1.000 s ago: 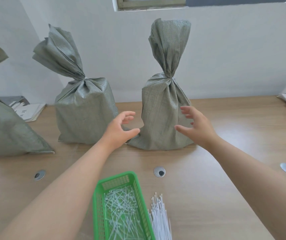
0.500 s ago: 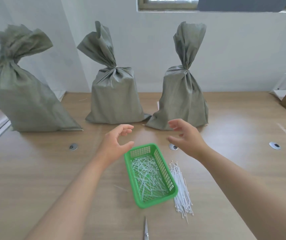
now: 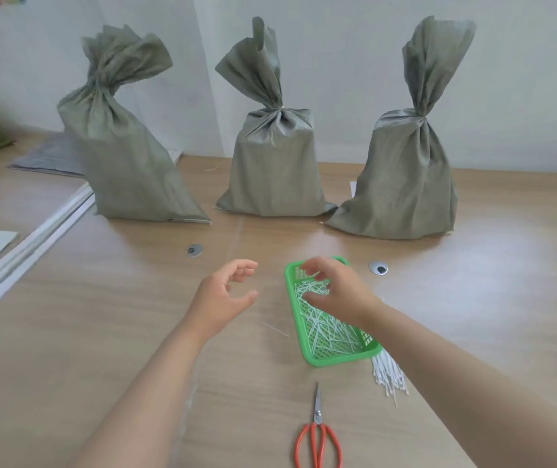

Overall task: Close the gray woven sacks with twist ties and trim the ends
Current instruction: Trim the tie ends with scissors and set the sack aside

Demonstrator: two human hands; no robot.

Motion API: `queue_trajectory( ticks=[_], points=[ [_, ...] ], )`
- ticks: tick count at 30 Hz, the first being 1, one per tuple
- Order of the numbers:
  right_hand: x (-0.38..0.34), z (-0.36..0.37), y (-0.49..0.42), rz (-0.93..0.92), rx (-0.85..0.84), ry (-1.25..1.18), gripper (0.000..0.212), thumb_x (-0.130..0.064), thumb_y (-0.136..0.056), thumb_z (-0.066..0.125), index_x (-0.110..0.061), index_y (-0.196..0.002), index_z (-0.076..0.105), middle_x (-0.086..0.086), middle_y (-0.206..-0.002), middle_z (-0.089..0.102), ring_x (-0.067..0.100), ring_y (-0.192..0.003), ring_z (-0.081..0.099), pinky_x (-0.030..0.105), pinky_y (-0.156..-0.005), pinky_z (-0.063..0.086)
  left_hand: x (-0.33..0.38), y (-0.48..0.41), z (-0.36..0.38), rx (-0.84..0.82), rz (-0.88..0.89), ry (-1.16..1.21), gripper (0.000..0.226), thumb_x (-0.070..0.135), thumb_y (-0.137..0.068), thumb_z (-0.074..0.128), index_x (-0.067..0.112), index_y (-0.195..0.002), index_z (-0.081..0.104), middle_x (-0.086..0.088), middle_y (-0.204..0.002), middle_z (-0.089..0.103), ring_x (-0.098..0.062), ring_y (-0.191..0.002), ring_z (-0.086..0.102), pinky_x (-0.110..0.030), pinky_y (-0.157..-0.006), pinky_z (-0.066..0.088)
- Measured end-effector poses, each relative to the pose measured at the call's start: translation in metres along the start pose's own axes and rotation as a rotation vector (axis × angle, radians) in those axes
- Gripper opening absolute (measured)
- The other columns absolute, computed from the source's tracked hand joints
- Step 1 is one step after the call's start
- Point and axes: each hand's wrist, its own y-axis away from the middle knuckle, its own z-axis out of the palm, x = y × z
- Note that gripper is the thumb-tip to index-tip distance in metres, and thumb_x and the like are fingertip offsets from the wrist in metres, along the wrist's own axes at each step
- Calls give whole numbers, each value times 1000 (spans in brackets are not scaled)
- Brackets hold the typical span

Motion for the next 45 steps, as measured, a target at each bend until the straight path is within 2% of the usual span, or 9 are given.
queue_trajectory(
  ticks=[3, 7, 14, 21, 23, 26, 30, 37, 45],
  points=[
    [1, 21, -4, -29, -72, 32, 48, -19, -81, 76, -19, -126, 60, -3, -116, 62, 11, -97, 55, 18, -83, 39, -13, 8, 1, 4, -53, 6, 50, 8, -81, 79, 42, -113, 63, 18, -112, 71, 5, -101, 61, -21, -87, 45],
    [-3, 57, -13, 39, -119, 25, 48, -21, -81, 74, -21, -126, 59, -3, -115, 61, 15, -98, 58, 21, -81, 41, -36, 15, -2, -26, -111, 23, 52, 7, -80, 79, 44, -112, 62, 17, -111, 71, 6, -100, 61, -24, -88, 45],
    [-4, 128, -41, 247, -123, 59, 46, -23, -81, 70, -23, -126, 57, -4, -114, 61, 13, -96, 57, 28, -86, 48, -100, 3, -21, -179, -169, 40, 51, 10, -80, 78, 47, -112, 61, 19, -108, 70, 7, -99, 60, -18, -84, 43],
    [-1, 187, -61, 490, -238, 300, 49, -28, -87, 60, -26, -135, 49, -3, -129, 58, 20, -117, 57, 36, -90, 52, -165, -9, -34, -364, -179, 57, 50, 10, -79, 76, 48, -107, 61, 17, -104, 71, 0, -97, 60, -12, -79, 42],
    [4, 196, -65, 561, -254, 348, 47, -26, -90, 57, -23, -136, 50, -2, -132, 57, 23, -120, 56, 36, -90, 51, -179, -10, -34, -402, -184, 65, 49, 8, -79, 75, 46, -108, 62, 14, -104, 71, -2, -97, 60, -10, -78, 42],
    [14, 206, -68, 620, -264, 425, 37, -15, -91, 51, -15, -127, 54, 5, -129, 58, 27, -119, 57, 36, -90, 50, -195, -11, -30, -442, -203, 85, 48, 6, -80, 74, 43, -108, 63, 10, -103, 71, -3, -94, 60, -10, -77, 41],
    [24, 220, -70, 616, -269, 531, 29, -1, -91, 42, -9, -113, 58, 11, -119, 59, 32, -111, 60, 37, -75, 47, -207, -11, -21, -467, -233, 110, 46, 6, -81, 73, 42, -107, 65, 10, -100, 71, -2, -87, 61, -16, -78, 42],
    [33, 232, -80, 556, -278, 645, 28, -4, -95, 41, -7, -116, 60, 11, -118, 59, 31, -115, 57, 38, -85, 49, -215, -12, -11, -474, -259, 134, 48, -1, -80, 70, 38, -109, 65, 4, -97, 70, 0, -78, 59, -12, -72, 42],
    [39, 239, -79, 577, -269, 572, 27, -13, -98, 41, -7, -116, 61, 11, -120, 63, 30, -118, 57, 37, -86, 50, -218, -5, -9, -448, -340, 209, 51, 2, -84, 68, 39, -118, 61, 1, -97, 70, -5, -75, 61, -12, -71, 45]
  ],
)
